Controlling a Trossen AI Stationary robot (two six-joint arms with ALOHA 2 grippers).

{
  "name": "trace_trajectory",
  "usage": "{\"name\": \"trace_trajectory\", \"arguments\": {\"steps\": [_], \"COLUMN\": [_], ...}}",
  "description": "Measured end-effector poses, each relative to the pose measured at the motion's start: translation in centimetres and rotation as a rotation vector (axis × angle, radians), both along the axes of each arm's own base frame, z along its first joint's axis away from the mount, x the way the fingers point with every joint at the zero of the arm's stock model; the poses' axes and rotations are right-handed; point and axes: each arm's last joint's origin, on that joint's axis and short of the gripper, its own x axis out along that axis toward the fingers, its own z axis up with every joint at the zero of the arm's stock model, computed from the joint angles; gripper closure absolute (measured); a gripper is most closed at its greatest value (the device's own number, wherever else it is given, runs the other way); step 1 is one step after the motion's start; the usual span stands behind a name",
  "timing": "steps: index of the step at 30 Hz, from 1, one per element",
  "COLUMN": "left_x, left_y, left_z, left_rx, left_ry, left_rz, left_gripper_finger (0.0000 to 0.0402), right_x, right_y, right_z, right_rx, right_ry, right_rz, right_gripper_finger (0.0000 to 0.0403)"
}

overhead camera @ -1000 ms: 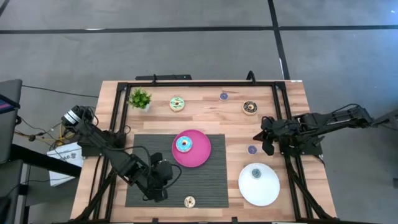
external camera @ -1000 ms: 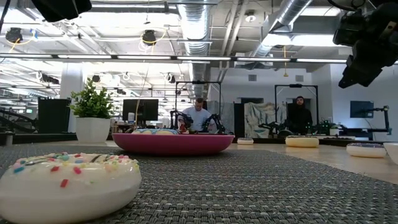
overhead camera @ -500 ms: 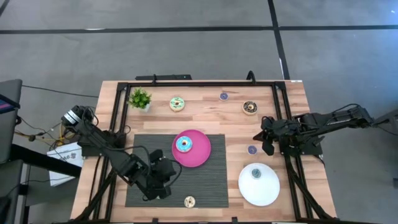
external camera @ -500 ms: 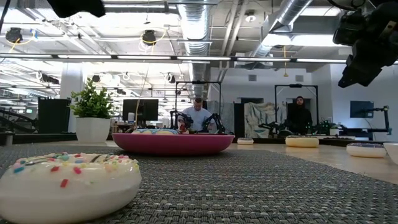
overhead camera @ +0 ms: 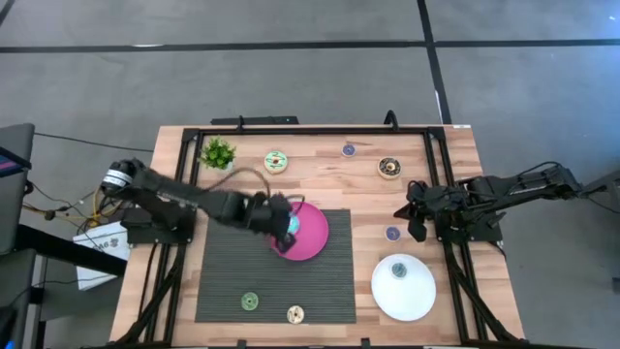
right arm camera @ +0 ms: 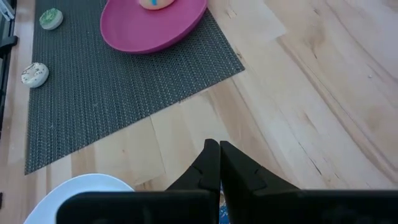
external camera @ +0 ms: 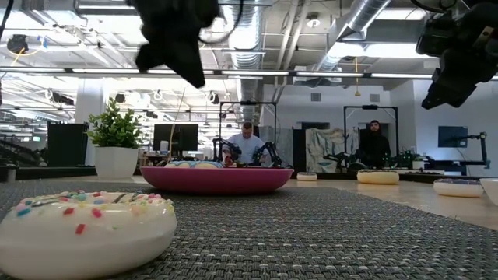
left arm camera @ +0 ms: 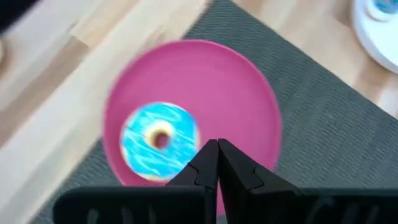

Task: Pick & Place donuts
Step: Put the large light green donut on the pink plate

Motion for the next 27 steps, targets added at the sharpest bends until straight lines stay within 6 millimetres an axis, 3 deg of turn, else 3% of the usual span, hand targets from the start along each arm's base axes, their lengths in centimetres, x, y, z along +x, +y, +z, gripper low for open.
{"name": "trace_trajectory", "arguments": {"steps": [6,15,22,27], "left_x": [0.3,-1.4,-2.9,-3.2], "left_y": [7.6,17.9,23.9,26.4], "left_z": [0.0,-0.3,-1.0,-1.6], "left_rx": [0.023,0.011,0.067,0.077], "left_ry": [0.037,0.022,0.092,0.144], "left_rz": [0.083,0.078,0.126,0.112], "left_gripper_finger": [0.0402,0.0402,0.0402,0.0386], "right_x": [0.0,0.0,0.0,0.0], "right_y": [-0.1,-0.1,-0.4,-0.6], "right_z": [0.0,0.0,0.1,0.1], "right_rx": [-0.029,-0.027,-0.101,-0.138], "right_ry": [-0.005,-0.006,-0.018,-0.025], "right_rz": [-0.03,-0.04,-0.113,-0.153], "right_gripper_finger": [0.0402,0.0402,0.0402,0.0402]}}
